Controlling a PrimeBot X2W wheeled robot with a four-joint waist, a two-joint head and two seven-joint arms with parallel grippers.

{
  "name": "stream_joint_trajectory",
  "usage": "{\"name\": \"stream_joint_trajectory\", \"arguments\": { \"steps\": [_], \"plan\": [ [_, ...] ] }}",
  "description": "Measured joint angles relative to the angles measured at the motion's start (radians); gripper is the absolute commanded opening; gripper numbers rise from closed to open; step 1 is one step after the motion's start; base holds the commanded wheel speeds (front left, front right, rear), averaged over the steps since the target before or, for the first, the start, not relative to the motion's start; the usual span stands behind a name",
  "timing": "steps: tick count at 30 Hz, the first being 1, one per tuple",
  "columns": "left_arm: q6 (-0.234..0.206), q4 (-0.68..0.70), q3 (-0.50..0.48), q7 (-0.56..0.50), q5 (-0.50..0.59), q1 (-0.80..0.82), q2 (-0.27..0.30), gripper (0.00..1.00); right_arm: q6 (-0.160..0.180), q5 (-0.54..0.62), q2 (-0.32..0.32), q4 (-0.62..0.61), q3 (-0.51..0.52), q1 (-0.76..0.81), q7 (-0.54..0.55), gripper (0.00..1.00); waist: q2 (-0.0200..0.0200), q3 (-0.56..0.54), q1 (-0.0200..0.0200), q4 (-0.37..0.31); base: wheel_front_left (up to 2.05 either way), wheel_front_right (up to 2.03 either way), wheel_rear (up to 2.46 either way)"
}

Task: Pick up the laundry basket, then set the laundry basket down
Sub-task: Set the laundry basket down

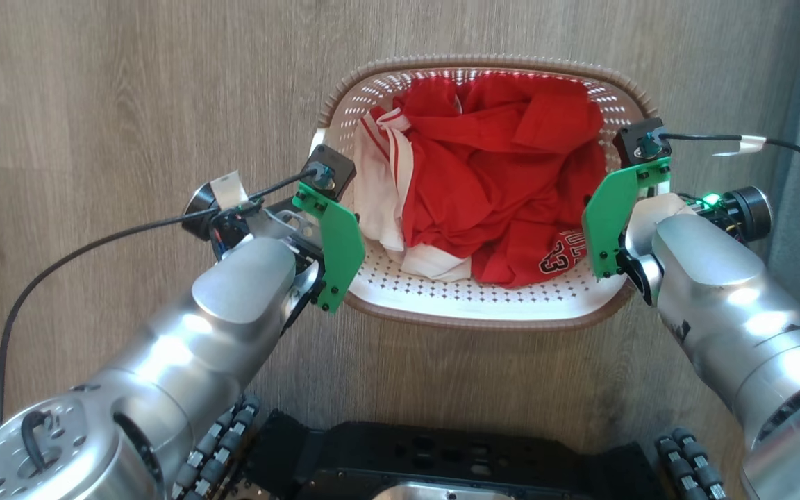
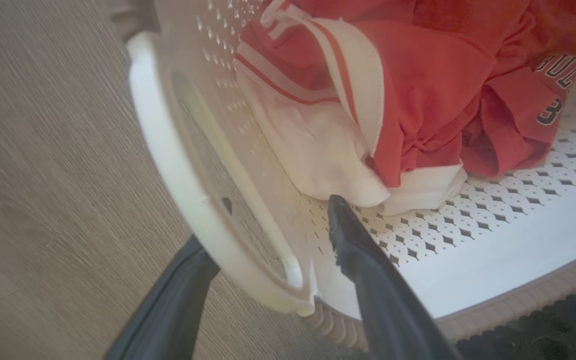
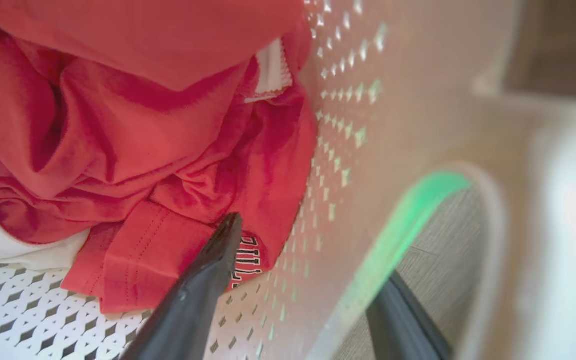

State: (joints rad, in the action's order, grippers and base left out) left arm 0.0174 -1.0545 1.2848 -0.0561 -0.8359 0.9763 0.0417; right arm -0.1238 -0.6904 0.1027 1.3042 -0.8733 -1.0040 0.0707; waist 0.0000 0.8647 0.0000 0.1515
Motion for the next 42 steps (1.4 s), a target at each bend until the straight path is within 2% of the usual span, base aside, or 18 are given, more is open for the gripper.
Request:
{"name": "stream_joint_trajectory", "arguments": {
  "steps": [4,13,19,27,31,38,42],
  "plan": [
    [0.013,-0.002,0.000,-0.040,0.000,-0.019,0.000,1.00,0.000,0.022,0.000,0.000,0.024,0.004,0.003,1.00,0.0000,-0.017,0.0000,0.000,0.00,0.00,0.00],
    [0.017,0.000,0.000,-0.050,-0.002,-0.035,-0.001,1.00,0.000,0.099,0.002,-0.002,0.068,0.007,0.029,1.00,0.0000,-0.050,0.0000,0.006,0.00,0.00,0.00],
    [0.017,-0.022,0.001,-0.042,-0.012,-0.077,-0.002,1.00,0.000,0.187,0.002,-0.003,0.123,0.040,0.048,1.00,0.0000,-0.118,0.0000,0.002,0.00,0.00,0.00],
    [0.013,-0.049,0.002,-0.011,-0.017,-0.150,-0.002,1.00,0.000,0.215,-0.013,-0.002,0.227,0.136,0.053,1.00,0.0000,-0.248,-0.0001,-0.006,0.00,0.00,0.00],
    [-0.017,-0.079,0.002,0.061,-0.022,-0.192,-0.002,1.00,0.000,0.217,-0.031,-0.002,0.255,0.172,0.002,1.00,0.0001,-0.328,-0.0001,-0.010,0.00,0.00,0.00],
    [-0.087,-0.122,-0.016,0.265,-0.044,-0.230,-0.004,1.00,0.000,0.178,-0.034,-0.060,0.269,0.237,-0.143,1.00,0.0001,-0.468,-0.0001,-0.013,0.00,0.00,0.00],
    [-0.132,-0.126,-0.063,0.305,-0.044,-0.242,-0.003,1.00,0.000,0.148,-0.035,-0.099,0.283,0.266,-0.242,1.00,0.0001,-0.544,-0.0001,-0.014,0.00,0.00,0.00]
  ]
}}
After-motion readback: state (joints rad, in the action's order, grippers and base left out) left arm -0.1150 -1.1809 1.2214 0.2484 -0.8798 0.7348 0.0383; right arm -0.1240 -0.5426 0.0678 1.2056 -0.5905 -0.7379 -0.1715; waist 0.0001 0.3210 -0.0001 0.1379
